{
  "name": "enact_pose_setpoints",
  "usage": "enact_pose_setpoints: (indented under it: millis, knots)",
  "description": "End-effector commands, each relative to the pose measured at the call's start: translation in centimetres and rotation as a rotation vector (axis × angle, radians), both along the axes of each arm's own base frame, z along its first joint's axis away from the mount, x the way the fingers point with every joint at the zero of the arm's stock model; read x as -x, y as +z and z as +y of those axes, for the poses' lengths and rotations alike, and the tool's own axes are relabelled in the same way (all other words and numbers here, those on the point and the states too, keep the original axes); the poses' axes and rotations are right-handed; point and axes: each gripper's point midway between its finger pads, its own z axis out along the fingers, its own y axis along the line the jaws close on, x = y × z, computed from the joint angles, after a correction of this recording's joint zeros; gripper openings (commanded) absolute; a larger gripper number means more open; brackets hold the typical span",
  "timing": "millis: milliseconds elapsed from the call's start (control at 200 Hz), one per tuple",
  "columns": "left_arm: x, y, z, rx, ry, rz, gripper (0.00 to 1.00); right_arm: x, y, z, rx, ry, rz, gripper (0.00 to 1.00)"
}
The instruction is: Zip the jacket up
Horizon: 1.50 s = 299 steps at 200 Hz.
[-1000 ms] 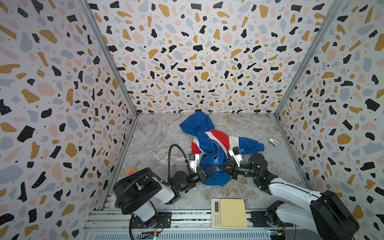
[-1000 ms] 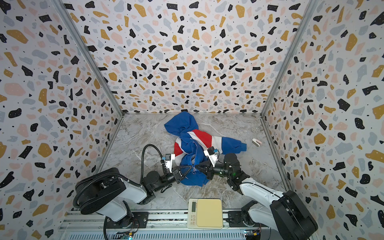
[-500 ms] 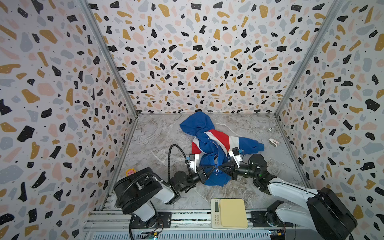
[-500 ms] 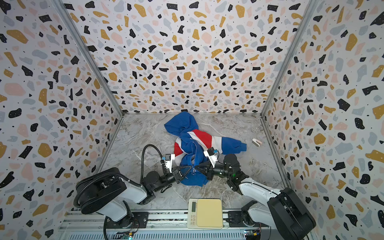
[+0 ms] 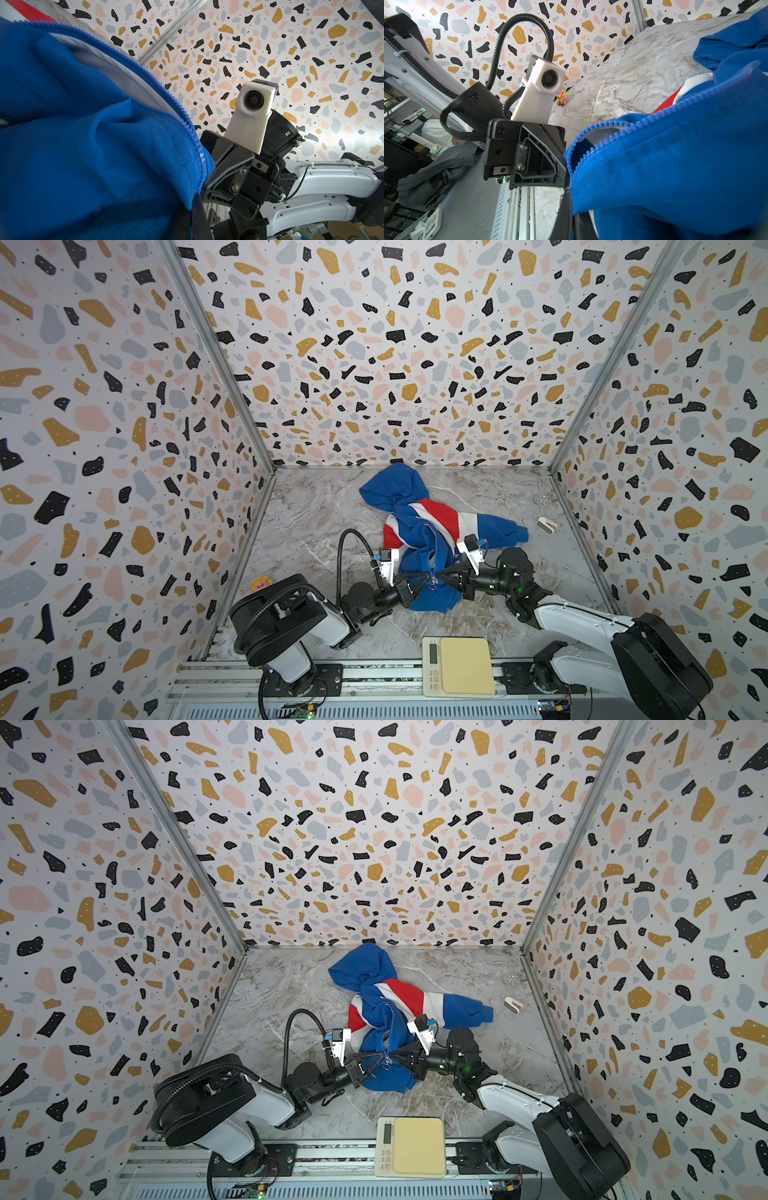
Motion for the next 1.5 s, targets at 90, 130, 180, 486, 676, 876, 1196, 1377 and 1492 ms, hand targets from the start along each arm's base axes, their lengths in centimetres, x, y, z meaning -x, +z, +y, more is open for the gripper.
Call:
enact_pose_setpoints:
  millis: [90, 130, 180, 486, 676, 876, 1196, 1377, 1492]
  knots:
    - [0.3, 2.5, 0.0, 0.081, -0.017, -0.065, 0.00, -0.3, 1.3, 0.1, -0.033, 0.007, -0.039, 0.00]
    - [0.3, 2.5, -0.1, 0.079, -0.019, -0.065, 0.00, -0.4, 1.3, 0.1, -0.036, 0.007, -0.039, 0.00]
    - [0.3, 2.5, -0.2, 0.081, -0.021, -0.065, 0.00, -0.4, 1.4, 0.2, -0.039, 0.011, -0.042, 0.00]
    - [0.2, 2.5, -0.4, 0.082, -0.025, -0.064, 0.00, -0.7, 2.5, 0.5, -0.073, 0.018, -0.053, 0.00]
    - [0.3, 2.2, -0.2, 0.077, -0.020, -0.061, 0.00, -0.9, 2.6, 0.3, -0.088, -0.005, -0.053, 0.00]
    - [0.4, 2.2, -0.2, 0.087, -0.026, -0.056, 0.00, -1.0, 2.3, 0.2, -0.095, -0.013, -0.049, 0.00]
    - [0.7, 2.2, -0.3, 0.090, -0.050, -0.048, 0.00, -1.1, 1.9, 0.7, -0.091, -0.006, -0.072, 0.00]
    - [0.8, 2.1, -0.2, 0.087, -0.047, -0.046, 0.00, -1.1, 1.6, 0.9, -0.090, -0.005, -0.069, 0.00]
    - [0.8, 2.2, 0.0, 0.092, -0.041, -0.044, 0.00, -1.1, 1.6, 0.8, -0.085, -0.006, -0.072, 0.00]
